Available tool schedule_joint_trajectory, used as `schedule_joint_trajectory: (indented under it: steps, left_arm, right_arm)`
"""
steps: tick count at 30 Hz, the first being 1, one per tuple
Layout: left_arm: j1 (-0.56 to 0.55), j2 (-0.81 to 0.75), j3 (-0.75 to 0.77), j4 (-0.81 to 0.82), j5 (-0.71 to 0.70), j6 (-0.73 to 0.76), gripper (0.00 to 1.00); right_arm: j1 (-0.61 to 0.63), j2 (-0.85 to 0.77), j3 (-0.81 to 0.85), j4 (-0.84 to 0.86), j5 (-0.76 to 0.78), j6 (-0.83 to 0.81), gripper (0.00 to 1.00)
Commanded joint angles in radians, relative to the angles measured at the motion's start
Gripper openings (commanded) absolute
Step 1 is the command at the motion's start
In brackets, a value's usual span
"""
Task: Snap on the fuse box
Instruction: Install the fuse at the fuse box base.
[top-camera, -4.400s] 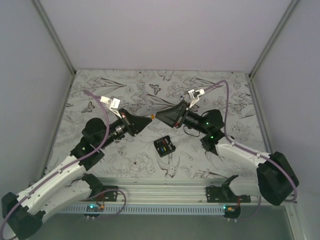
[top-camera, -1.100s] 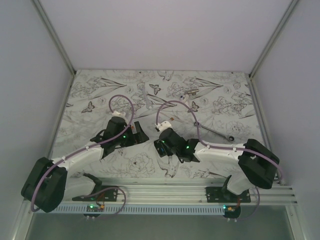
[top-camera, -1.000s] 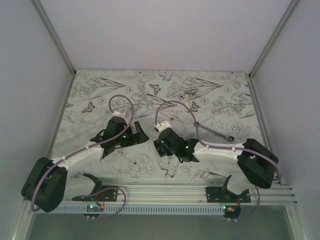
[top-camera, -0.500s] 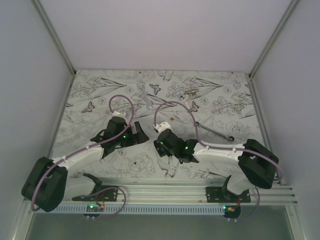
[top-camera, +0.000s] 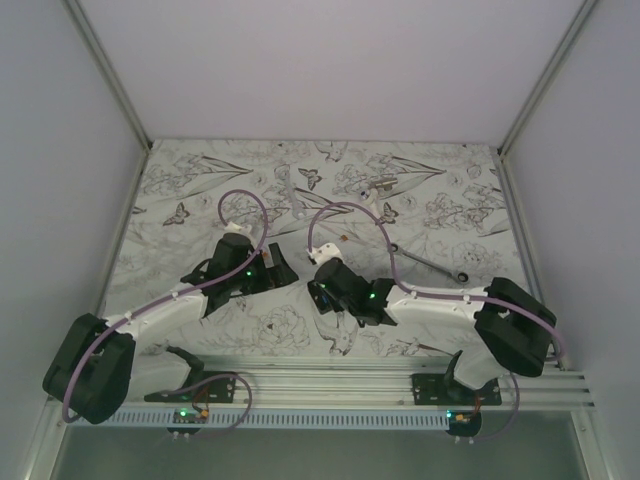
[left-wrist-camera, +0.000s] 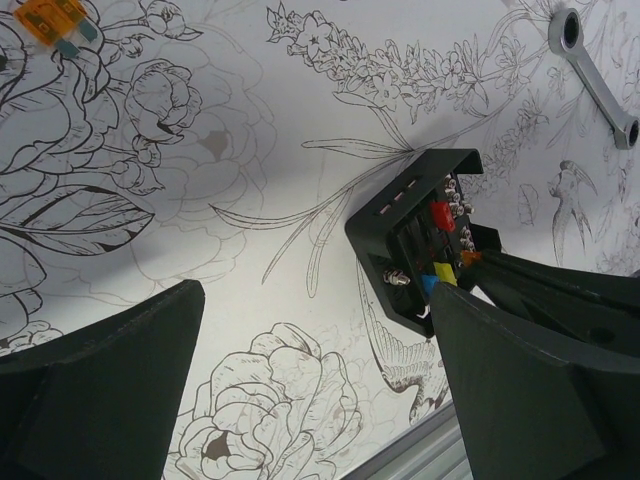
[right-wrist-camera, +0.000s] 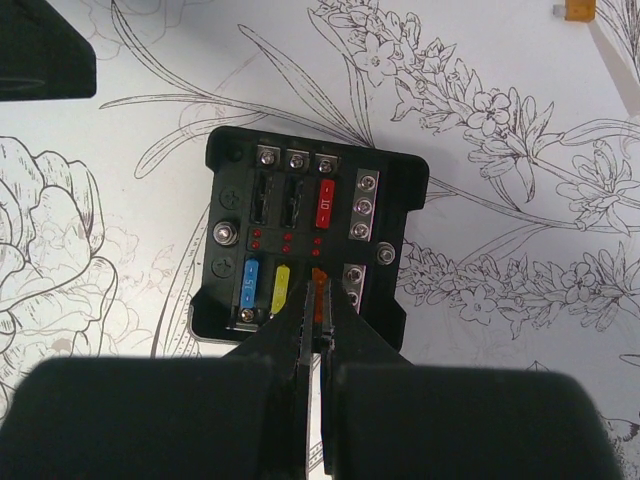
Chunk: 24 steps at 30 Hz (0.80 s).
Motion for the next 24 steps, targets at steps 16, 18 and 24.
schedule_joint_trajectory:
  steps: [16,18,24]
  left_arm:
    - [0.008,0.011,0.021,-0.007,0.022,-0.008,1.00]
    - [0.007,0.010,0.021,-0.007,0.022,-0.008,1.00]
    - [0.008,0.011,0.019,-0.007,0.020,-0.010,1.00]
  right_arm:
    - [0.011,0.046,0.022,0.011,0.002,-0.007,0.00]
    - [0.011,0.069,0.022,0.009,-0.003,-0.007,0.00]
    - [0.011,0.089,0.009,-0.009,-0.009,0.003,0.00]
